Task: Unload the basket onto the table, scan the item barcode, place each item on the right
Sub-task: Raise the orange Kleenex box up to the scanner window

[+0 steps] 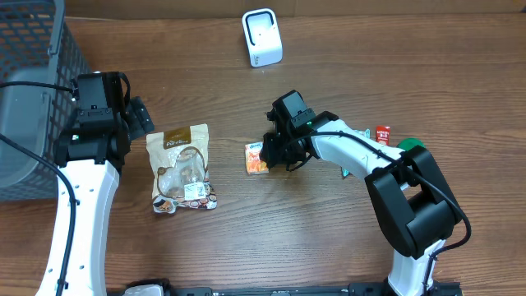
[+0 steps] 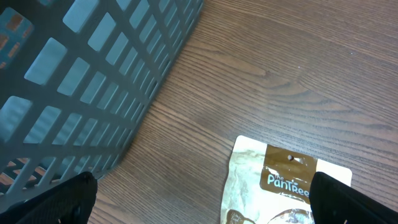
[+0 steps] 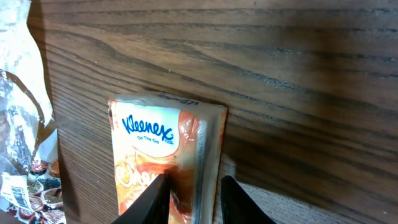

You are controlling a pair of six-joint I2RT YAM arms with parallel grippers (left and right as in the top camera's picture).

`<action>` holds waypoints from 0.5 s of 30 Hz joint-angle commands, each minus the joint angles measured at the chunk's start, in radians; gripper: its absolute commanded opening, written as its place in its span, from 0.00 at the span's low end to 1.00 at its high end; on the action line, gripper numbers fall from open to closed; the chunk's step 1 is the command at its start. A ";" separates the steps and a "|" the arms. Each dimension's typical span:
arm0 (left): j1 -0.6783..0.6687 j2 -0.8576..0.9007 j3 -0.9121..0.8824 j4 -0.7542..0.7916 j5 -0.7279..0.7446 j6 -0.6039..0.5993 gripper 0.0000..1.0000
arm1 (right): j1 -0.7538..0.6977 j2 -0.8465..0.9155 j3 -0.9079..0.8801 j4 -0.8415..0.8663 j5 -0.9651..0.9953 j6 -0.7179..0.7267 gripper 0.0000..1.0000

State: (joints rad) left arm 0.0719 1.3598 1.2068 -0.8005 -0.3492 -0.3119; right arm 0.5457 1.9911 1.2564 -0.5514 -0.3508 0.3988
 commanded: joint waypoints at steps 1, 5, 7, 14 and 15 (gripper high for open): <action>0.000 0.002 0.012 0.000 -0.016 0.001 1.00 | 0.012 0.009 0.005 0.001 0.010 -0.003 0.28; 0.000 0.002 0.012 0.000 -0.016 0.001 1.00 | 0.027 0.015 0.005 0.001 0.044 -0.003 0.29; 0.000 0.002 0.012 0.000 -0.016 0.001 1.00 | 0.030 0.017 0.005 0.001 0.055 -0.003 0.28; 0.000 0.002 0.012 0.000 -0.016 0.001 1.00 | -0.002 -0.043 0.037 -0.035 0.055 -0.032 0.04; 0.000 0.002 0.012 0.000 -0.016 0.001 1.00 | -0.005 -0.068 0.045 -0.045 0.055 -0.058 0.04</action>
State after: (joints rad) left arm 0.0719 1.3598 1.2068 -0.8005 -0.3492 -0.3119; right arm 0.5632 1.9888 1.2652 -0.5785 -0.3180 0.3889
